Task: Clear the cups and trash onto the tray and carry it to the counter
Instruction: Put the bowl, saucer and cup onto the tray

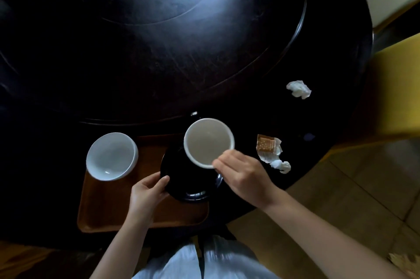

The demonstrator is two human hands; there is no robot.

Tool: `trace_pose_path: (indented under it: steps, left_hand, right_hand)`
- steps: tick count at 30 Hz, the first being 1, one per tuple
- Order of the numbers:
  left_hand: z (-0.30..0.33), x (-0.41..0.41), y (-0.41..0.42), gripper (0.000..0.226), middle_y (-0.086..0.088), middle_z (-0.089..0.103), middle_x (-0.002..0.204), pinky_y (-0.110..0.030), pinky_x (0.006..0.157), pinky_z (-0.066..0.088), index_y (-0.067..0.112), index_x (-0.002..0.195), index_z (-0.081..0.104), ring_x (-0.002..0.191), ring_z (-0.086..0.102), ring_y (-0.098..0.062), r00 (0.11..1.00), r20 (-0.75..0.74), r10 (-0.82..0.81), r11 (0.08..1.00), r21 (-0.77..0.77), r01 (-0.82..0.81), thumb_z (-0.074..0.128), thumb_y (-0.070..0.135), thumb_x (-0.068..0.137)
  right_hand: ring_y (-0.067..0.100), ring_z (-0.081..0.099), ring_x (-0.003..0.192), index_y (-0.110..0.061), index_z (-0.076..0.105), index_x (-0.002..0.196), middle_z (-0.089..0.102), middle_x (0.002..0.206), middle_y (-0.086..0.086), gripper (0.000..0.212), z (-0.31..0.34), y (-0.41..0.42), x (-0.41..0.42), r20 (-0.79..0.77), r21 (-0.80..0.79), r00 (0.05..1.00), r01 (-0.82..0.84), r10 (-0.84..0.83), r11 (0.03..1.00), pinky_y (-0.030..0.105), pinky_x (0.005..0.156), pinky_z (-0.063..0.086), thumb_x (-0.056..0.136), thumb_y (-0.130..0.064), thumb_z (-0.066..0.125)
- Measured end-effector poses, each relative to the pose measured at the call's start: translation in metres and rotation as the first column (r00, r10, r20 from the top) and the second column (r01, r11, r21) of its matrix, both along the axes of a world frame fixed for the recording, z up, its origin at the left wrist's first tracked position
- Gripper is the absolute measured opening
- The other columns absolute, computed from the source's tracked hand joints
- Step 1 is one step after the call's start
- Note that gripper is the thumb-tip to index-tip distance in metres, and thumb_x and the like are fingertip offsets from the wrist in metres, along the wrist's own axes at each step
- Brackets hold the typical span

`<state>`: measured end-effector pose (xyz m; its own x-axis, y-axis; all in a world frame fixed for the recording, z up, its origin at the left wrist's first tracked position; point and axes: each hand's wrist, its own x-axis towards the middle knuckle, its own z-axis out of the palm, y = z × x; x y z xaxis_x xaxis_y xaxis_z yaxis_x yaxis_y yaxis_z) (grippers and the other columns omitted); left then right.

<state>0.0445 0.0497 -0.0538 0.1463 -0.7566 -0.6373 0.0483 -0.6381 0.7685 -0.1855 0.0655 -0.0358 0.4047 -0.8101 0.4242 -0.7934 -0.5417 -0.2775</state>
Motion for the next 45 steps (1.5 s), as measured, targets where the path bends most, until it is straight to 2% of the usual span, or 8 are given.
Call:
trace_pose_path:
  steps: [13, 18, 23, 26, 29, 33, 39, 45]
  left_hand:
    - [-0.014, 0.019, 0.006, 0.012, -0.009, 0.068, 0.085, -0.014, 0.052, 0.053, 0.014, 0.088, 0.066, 0.078, 0.064, -0.020, 0.996, 0.051, 0.076, 0.997, -0.030, -0.075, 0.062, 0.004, 0.083]
    - [-0.018, 0.035, 0.006, 0.025, -0.013, 0.066, 0.093, -0.014, 0.055, 0.055, 0.002, 0.109, 0.063, 0.080, 0.064, -0.021, 0.981, 0.185, 0.058, 0.998, -0.037, -0.052, 0.062, 0.004, 0.084]
    - [-0.017, 0.042, 0.010, 0.022, -0.010, 0.069, 0.085, -0.020, 0.057, 0.057, 0.011, 0.106, 0.065, 0.069, 0.067, -0.018, 0.937, 0.344, -0.069, 0.997, -0.001, 0.074, 0.063, 0.008, 0.084]
    - [-0.012, 0.040, 0.013, 0.011, -0.014, 0.066, 0.076, -0.021, 0.054, 0.057, 0.013, 0.090, 0.062, 0.059, 0.067, -0.018, 0.981, 0.180, -0.073, 0.993, 0.107, 0.055, 0.059, 0.003, 0.085]
    - [-0.012, 0.036, 0.019, 0.009, -0.016, 0.066, 0.073, -0.019, 0.053, 0.056, 0.000, 0.089, 0.062, 0.054, 0.068, -0.012, 0.996, 0.007, -0.092, 0.975, 0.202, 0.089, 0.053, -0.002, 0.088]
    - [-0.018, 0.035, 0.024, 0.009, -0.006, 0.071, 0.062, -0.018, 0.056, 0.056, -0.007, 0.090, 0.062, 0.056, 0.069, -0.013, 0.999, 0.004, -0.040, 0.985, 0.169, 0.039, 0.055, -0.004, 0.086]
    - [-0.019, 0.034, 0.019, 0.024, -0.011, 0.063, 0.076, -0.014, 0.053, 0.055, -0.002, 0.108, 0.057, 0.065, 0.063, -0.015, 0.983, 0.064, 0.174, 0.982, 0.058, -0.178, 0.059, -0.002, 0.084]
    - [-0.016, 0.032, 0.017, 0.029, -0.006, 0.064, 0.085, -0.015, 0.054, 0.055, 0.004, 0.113, 0.056, 0.075, 0.063, -0.014, 0.990, 0.000, 0.144, 0.988, 0.051, -0.144, 0.056, -0.004, 0.085]
  right_hand:
    - [0.022, 0.064, 0.086, -0.001, 0.068, 0.092, 0.069, 0.085, 0.008, 0.011, -0.018, 0.002, 0.040, -0.040, -0.013, 0.983, -0.180, 0.180, 0.984, 0.027, 0.072, 0.055, 0.088, -0.003, 0.058]
    - [0.020, 0.063, 0.090, -0.004, 0.068, 0.092, 0.069, 0.086, 0.006, 0.011, -0.025, 0.009, 0.054, -0.004, 0.066, 0.983, -0.184, 0.184, 0.981, 0.027, 0.072, 0.054, 0.088, -0.004, 0.057]
    - [0.023, 0.052, 0.115, -0.010, 0.067, 0.102, 0.065, 0.111, 0.011, 0.018, -0.030, 0.013, 0.057, 0.049, 0.161, 0.998, -0.050, 0.043, 0.986, 0.033, 0.092, 0.051, 0.088, -0.015, 0.057]
    - [0.024, 0.049, 0.122, -0.015, 0.064, 0.111, 0.061, 0.119, 0.011, 0.025, -0.027, 0.021, 0.055, 0.077, 0.214, 0.995, 0.047, -0.065, 0.976, 0.032, 0.100, 0.046, 0.088, -0.022, 0.056]
    - [0.022, 0.059, 0.113, -0.011, 0.068, 0.107, 0.064, 0.118, 0.012, 0.025, -0.027, 0.026, 0.058, 0.118, 0.242, 0.986, 0.089, -0.121, 0.966, 0.031, 0.091, 0.054, 0.087, -0.020, 0.057]
    - [0.020, 0.064, 0.106, -0.007, 0.070, 0.098, 0.066, 0.115, 0.012, 0.020, -0.027, 0.024, 0.061, 0.154, 0.252, 0.978, 0.102, -0.144, 0.962, 0.030, 0.087, 0.055, 0.084, -0.018, 0.061]
    - [0.020, 0.064, 0.105, -0.007, 0.070, 0.095, 0.068, 0.109, 0.011, 0.019, -0.027, 0.019, 0.065, 0.164, 0.232, 0.978, 0.089, -0.129, 0.969, 0.031, 0.089, 0.055, 0.083, -0.019, 0.061]
    - [0.022, 0.064, 0.105, -0.006, 0.070, 0.093, 0.068, 0.110, 0.012, 0.019, -0.027, 0.010, 0.066, 0.131, 0.227, 0.984, 0.092, -0.124, 0.969, 0.030, 0.090, 0.054, 0.077, -0.015, 0.073]
